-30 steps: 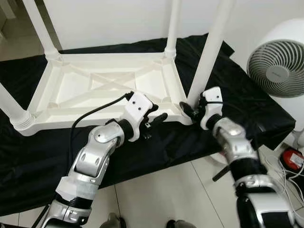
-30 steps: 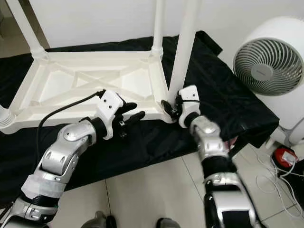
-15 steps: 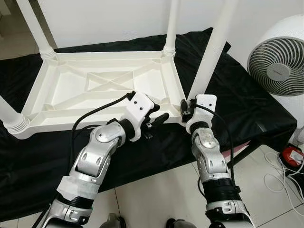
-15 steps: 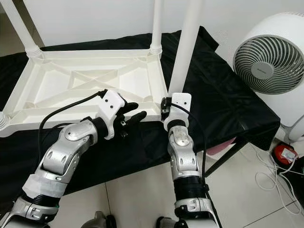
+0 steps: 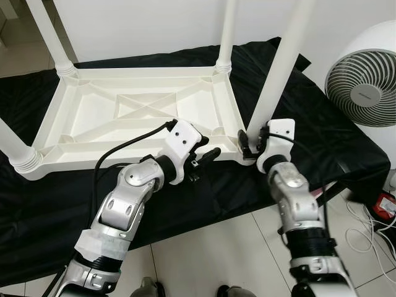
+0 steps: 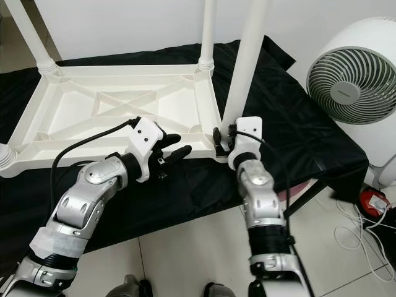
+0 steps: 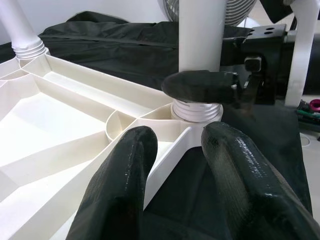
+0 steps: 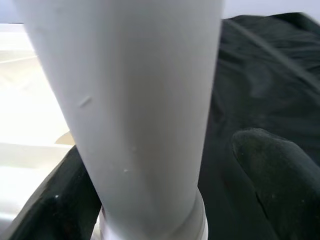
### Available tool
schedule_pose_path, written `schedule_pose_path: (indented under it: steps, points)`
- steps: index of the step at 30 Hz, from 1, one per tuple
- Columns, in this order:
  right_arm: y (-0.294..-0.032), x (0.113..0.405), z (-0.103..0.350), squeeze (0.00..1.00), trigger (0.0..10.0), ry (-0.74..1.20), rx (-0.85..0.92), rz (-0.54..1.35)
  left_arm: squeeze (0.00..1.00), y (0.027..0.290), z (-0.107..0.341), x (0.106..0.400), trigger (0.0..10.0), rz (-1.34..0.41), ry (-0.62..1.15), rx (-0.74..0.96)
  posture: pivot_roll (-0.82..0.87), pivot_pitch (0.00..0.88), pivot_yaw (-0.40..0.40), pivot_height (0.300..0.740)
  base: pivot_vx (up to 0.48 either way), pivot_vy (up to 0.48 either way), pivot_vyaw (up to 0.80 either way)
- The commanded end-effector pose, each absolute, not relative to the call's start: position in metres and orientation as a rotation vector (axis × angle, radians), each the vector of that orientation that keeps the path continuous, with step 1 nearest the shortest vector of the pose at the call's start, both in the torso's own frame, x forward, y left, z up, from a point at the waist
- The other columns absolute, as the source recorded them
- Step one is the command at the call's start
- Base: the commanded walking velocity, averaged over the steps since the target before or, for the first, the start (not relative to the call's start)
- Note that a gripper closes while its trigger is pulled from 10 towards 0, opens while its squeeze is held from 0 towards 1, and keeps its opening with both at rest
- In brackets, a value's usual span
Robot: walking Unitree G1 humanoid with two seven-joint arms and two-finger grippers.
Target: Building children table
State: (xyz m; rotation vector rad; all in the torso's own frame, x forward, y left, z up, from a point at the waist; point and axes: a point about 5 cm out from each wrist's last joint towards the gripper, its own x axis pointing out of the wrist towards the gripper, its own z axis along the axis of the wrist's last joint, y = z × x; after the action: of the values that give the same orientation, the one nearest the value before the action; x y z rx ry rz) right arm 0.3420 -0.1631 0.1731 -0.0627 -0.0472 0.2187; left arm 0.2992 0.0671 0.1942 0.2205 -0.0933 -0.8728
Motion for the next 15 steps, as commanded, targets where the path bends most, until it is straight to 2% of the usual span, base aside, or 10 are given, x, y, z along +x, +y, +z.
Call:
schedule_pose_path:
  steps: [1,8,10,15]
  points:
    - [-0.167,0.343,0.166,0.00,10.0,-0.007,-0.060,0.295,0.00,0.066,0.190,0.299,10.0,-0.850,-0.080,0.218,-0.10,0.089,0.029,0.740,0.000,0.000,0.00]
    - [-0.175,0.352,0.164,0.00,10.0,-0.010,-0.234,0.519,0.00,0.066,0.191,0.301,10.0,-0.854,-0.081,0.222,-0.11,0.093,0.043,0.740,0.000,0.000,0.00]
    - [-0.175,0.352,0.164,0.00,10.0,-0.010,-0.234,0.519,0.00,0.066,0.191,0.301,10.0,-0.854,-0.081,0.222,-0.11,0.093,0.043,0.740,0.000,0.000,0.00]
    - [-0.165,0.365,0.163,0.00,10.0,0.029,-0.319,0.653,0.00,0.065,0.193,0.302,10.0,-0.856,-0.086,0.226,-0.09,0.085,0.042,0.740,0.000,0.000,0.00]
